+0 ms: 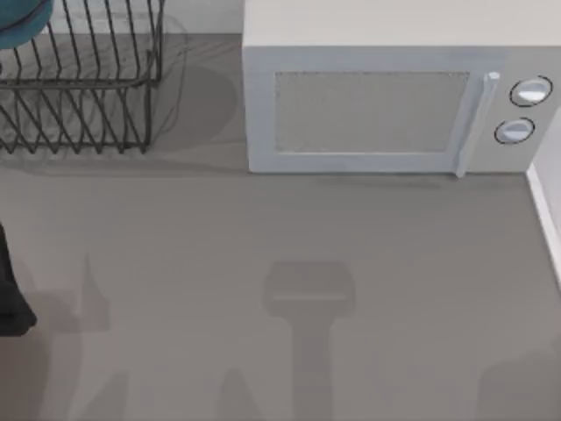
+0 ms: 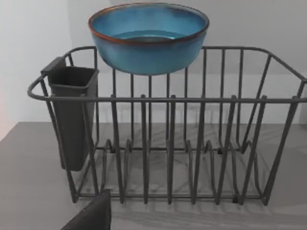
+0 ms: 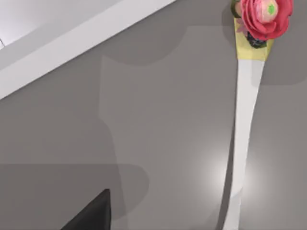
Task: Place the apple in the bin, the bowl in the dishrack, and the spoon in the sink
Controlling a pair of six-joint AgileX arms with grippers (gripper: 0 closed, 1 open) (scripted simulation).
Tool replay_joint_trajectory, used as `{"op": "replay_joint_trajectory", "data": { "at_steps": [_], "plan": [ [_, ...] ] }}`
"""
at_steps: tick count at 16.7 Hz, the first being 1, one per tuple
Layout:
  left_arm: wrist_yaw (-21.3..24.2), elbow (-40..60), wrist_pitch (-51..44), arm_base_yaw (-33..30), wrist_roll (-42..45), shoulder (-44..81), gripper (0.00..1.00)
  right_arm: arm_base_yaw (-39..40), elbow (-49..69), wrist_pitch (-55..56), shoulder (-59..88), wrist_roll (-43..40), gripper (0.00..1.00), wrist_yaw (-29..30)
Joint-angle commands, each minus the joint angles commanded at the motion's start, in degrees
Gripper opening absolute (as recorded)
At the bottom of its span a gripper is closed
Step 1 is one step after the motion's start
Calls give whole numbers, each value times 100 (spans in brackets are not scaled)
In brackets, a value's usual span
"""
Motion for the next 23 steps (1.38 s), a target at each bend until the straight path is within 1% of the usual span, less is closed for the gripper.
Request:
{"op": "replay_joint_trajectory", "data": {
  "at_steps": [4, 11, 14, 19, 21, 23],
  "plan": [
    [0, 0, 0, 0, 0, 0, 100, -307, 575, -602, 814, 44, 100, -6],
    [0, 0, 0, 0, 0, 0, 100, -316, 560, -558, 926, 53, 100, -7],
    [0, 0, 0, 0, 0, 0, 100, -321, 259, 7, 1191, 68, 100, -8],
    [0, 0, 0, 0, 0, 0, 100, -317, -499, 1508, 1890, 81, 100, -8],
    [0, 0, 0, 0, 0, 0, 100, -319, -695, 1866, 2078, 87, 100, -8],
    [0, 0, 0, 0, 0, 0, 100, -317, -763, 1980, 2138, 88, 100, -7]
  ]
}}
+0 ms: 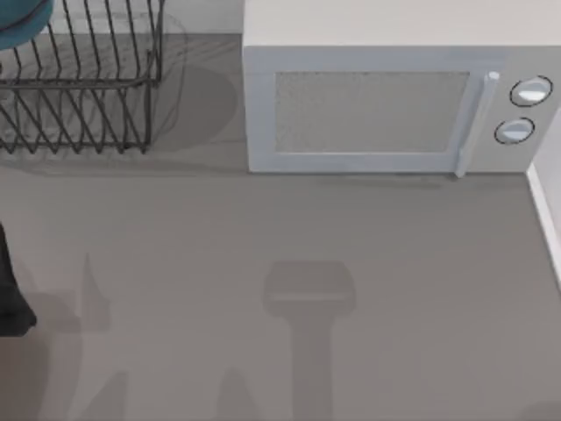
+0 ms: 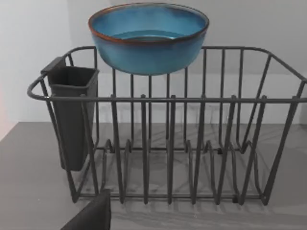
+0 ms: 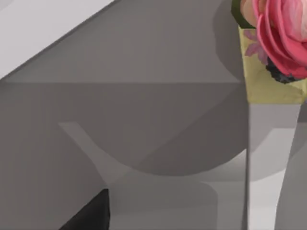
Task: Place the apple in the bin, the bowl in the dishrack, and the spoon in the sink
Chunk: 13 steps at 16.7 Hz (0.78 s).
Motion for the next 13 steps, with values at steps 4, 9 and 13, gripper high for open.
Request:
{"op": "replay_joint_trajectory", "data": {
  "at_steps": [4, 9, 13],
  "plan": [
    [0, 0, 0, 0, 0, 0, 100, 0, 0, 0, 0, 0, 92, 0],
    [0, 0, 0, 0, 0, 0, 100, 0, 0, 0, 0, 0, 55, 0],
    [0, 0, 0, 0, 0, 0, 100, 0, 0, 0, 0, 0, 25, 0]
  ]
}}
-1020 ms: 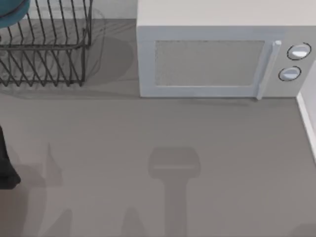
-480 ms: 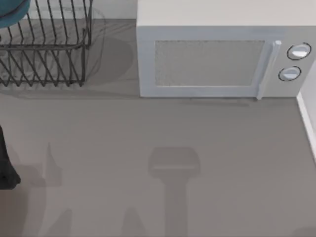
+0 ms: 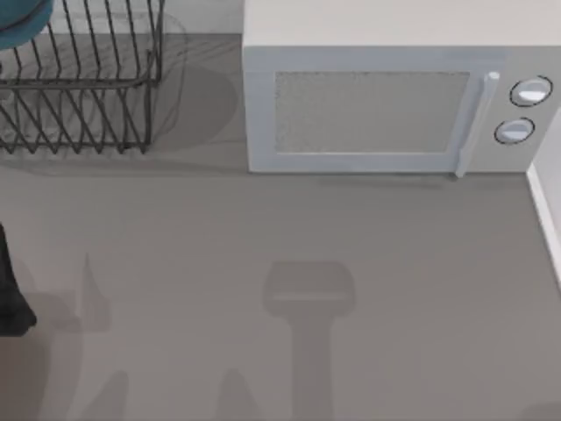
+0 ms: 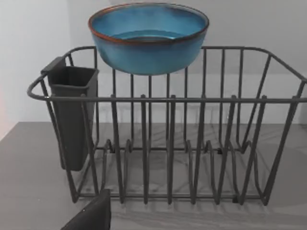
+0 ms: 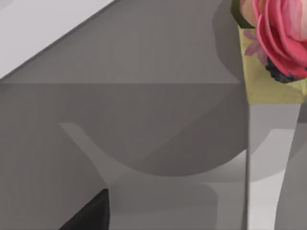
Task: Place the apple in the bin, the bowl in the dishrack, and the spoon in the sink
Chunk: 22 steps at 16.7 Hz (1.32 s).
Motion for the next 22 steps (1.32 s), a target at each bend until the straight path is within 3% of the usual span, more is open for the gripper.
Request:
{"op": "replay_joint_trajectory", "data": {
  "at_steps": [3, 4, 11, 16, 22],
  "plan": [
    [0, 0, 0, 0, 0, 0, 100, 0, 0, 0, 0, 0, 2, 0],
    [0, 0, 0, 0, 0, 0, 100, 0, 0, 0, 0, 0, 0, 0],
    [0, 0, 0, 0, 0, 0, 100, 0, 0, 0, 0, 0, 0, 0],
    [0, 0, 0, 0, 0, 0, 100, -23, 520, -829, -554, -16, 0, 13],
    [0, 0, 0, 0, 0, 0, 100, -31, 1524, -2622, -1181, -47, 0, 12]
  ]
}}
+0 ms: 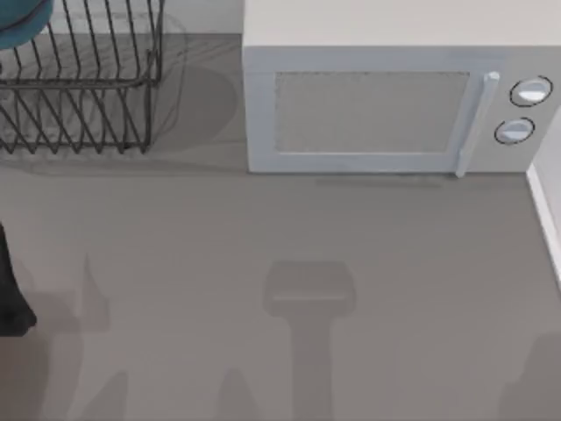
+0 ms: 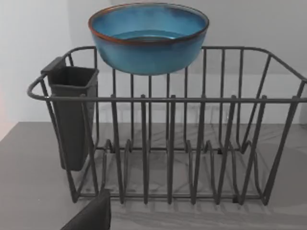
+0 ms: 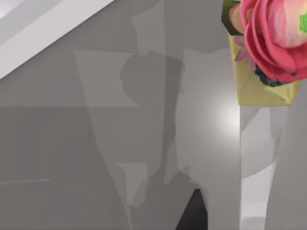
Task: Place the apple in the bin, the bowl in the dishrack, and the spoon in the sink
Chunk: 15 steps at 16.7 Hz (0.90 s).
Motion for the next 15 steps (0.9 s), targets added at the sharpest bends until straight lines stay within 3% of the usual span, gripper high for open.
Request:
{"op": "replay_joint_trajectory", "data": {
  "at_steps": [10, 15],
  "plan": [
    [0, 0, 0, 0, 0, 0, 100, 23, 398, -418, -40, 57, 0, 0],
    [0, 0, 0, 0, 0, 0, 100, 238, 1820, -1025, 1188, 405, 0, 16]
  ]
}}
